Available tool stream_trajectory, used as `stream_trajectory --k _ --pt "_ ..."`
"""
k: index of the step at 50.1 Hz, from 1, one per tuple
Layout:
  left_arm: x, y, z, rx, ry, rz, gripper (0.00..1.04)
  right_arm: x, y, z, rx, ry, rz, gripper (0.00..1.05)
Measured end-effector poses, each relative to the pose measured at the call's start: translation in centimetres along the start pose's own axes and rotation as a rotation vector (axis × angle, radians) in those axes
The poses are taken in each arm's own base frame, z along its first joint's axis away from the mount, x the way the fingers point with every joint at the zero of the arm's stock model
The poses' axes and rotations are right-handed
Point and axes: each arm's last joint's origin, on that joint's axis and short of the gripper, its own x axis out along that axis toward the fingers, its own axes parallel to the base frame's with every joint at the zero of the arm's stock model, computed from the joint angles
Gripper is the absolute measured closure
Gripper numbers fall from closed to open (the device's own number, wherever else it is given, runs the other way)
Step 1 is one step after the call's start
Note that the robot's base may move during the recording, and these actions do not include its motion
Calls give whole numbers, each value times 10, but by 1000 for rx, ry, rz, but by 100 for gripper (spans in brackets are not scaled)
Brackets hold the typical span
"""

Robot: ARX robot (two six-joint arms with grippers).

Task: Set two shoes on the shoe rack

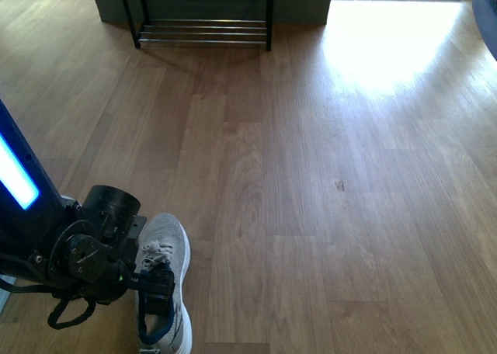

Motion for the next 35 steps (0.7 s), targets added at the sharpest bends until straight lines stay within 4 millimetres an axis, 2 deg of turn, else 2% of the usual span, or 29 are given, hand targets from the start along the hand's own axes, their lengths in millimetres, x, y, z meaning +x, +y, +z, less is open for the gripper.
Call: stream_trajectory --k 3,18,33,35 --pt "0 0 0 8 -6 3 11 0 0 0 0 0 0 103" --pt "0 -3 -3 22 -19 -1 49 0 0 0 0 0 0 103" --pt "-1 -3 -5 28 -23 20 103 0 0 0 0 0 0 103" --pt "-2 -3 -5 27 -28 23 103 0 0 0 0 0 0 103"
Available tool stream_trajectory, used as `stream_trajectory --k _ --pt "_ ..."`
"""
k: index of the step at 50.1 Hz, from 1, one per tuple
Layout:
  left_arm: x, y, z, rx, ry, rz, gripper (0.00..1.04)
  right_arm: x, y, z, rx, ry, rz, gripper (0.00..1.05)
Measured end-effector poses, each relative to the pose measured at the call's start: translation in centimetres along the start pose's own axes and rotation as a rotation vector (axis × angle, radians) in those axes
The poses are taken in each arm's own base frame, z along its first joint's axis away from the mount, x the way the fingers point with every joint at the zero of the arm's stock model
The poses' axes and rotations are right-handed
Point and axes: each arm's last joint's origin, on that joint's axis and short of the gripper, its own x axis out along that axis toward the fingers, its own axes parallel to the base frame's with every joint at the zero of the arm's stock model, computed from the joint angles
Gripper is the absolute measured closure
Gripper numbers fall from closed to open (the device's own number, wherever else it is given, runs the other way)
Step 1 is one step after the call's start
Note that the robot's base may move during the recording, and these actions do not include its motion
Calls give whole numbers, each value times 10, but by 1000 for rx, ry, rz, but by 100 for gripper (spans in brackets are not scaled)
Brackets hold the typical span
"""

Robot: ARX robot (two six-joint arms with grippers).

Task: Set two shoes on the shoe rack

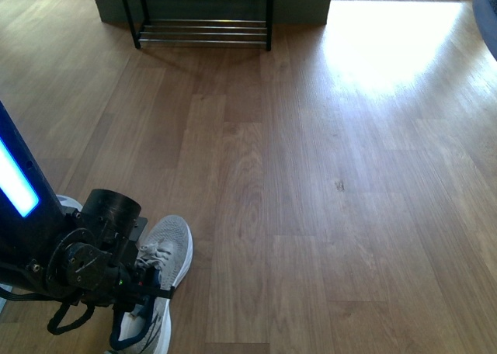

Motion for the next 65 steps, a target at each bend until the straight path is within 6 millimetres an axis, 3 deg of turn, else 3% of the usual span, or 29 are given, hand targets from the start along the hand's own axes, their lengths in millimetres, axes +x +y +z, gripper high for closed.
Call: stream_trajectory --k 12,18,20,27,32,33,41,52,59,65 --pt "-9 3 2 -10 -7 53 103 0 0 0 0 0 0 103" --pt "-36 7 10 -55 -56 53 103 0 0 0 0 0 0 103" --pt "-48 10 15 -70 -78 54 103 0 0 0 0 0 0 103" --pt "-134 30 47 -179 -254 80 103 0 0 0 0 0 0 103" --pt "-192 42 54 -247 -355 127 103 0 0 0 0 0 0 103" --pt "-196 42 53 -250 -359 132 103 0 0 0 0 0 0 103" --pt "-260 52 29 -305 -420 225 103 0 0 0 0 0 0 103" --pt "-341 47 -28 -311 -520 297 103 0 0 0 0 0 0 103" --pt "-367 37 -69 -293 -602 356 103 0 0 0 0 0 0 103" --pt "-372 38 -100 -334 -747 523 103 0 0 0 0 0 0 103"
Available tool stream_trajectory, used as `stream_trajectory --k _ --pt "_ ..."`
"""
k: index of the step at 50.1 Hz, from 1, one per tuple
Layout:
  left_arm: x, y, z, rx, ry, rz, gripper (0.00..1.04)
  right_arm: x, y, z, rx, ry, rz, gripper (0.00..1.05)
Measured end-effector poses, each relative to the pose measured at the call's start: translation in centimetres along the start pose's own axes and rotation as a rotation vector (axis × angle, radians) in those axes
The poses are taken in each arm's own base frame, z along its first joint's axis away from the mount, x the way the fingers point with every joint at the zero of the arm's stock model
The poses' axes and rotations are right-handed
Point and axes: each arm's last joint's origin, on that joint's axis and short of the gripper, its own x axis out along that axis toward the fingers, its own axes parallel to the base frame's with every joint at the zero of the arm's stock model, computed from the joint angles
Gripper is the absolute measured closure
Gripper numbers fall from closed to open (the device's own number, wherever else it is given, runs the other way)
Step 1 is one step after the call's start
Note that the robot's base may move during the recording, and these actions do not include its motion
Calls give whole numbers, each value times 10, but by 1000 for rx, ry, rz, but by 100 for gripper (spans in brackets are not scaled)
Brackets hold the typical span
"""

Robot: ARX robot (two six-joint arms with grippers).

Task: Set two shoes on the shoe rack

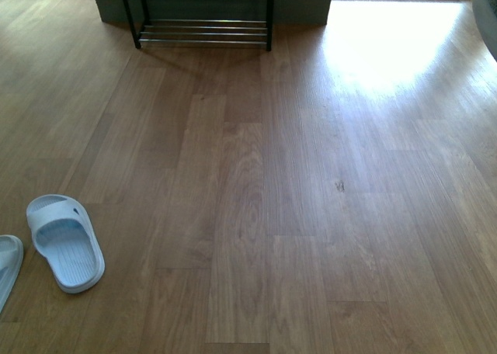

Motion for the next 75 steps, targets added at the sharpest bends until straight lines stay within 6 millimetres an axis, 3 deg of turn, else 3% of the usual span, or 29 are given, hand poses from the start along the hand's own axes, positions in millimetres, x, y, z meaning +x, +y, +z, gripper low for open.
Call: stream_trajectory --k 4,9,20,75 --pt "-9 11 -12 -60 -216 158 103 0 0 0 0 0 0 103" --pt "-15 19 -9 -73 -287 227 103 0 0 0 0 0 0 103" --pt "-14 17 -13 20 -278 218 103 0 0 0 0 0 0 103" --pt "-14 17 -13 22 -276 227 103 0 0 0 0 -1 0 103"
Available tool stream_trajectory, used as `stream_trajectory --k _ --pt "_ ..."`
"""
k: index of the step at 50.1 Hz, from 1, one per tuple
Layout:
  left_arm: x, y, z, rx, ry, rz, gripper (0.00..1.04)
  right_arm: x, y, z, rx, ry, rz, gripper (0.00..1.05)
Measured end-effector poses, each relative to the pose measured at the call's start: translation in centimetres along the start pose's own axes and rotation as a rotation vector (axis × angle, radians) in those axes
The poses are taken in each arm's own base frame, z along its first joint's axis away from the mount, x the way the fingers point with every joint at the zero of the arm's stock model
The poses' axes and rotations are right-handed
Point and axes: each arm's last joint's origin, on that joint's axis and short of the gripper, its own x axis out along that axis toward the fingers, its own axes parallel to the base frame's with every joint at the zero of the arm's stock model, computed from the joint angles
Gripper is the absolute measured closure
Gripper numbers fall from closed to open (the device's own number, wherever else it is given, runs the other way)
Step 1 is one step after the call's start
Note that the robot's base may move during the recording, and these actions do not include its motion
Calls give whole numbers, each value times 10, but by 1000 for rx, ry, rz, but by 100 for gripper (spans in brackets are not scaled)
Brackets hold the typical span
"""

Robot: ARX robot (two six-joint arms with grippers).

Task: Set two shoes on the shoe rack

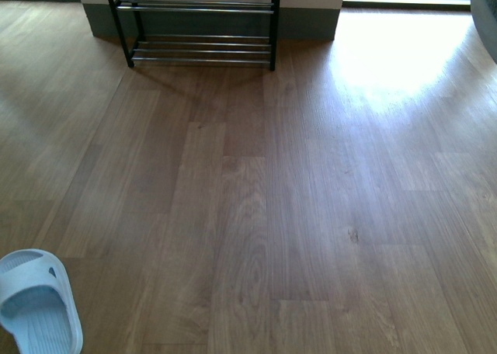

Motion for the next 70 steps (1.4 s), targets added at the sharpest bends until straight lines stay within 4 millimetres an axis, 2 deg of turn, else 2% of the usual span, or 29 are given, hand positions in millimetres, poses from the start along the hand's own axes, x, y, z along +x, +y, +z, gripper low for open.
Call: stream_trajectory --k 70 --pt "0 0 0 4 -2 -10 103 0 0 0 1 3 -10 103"
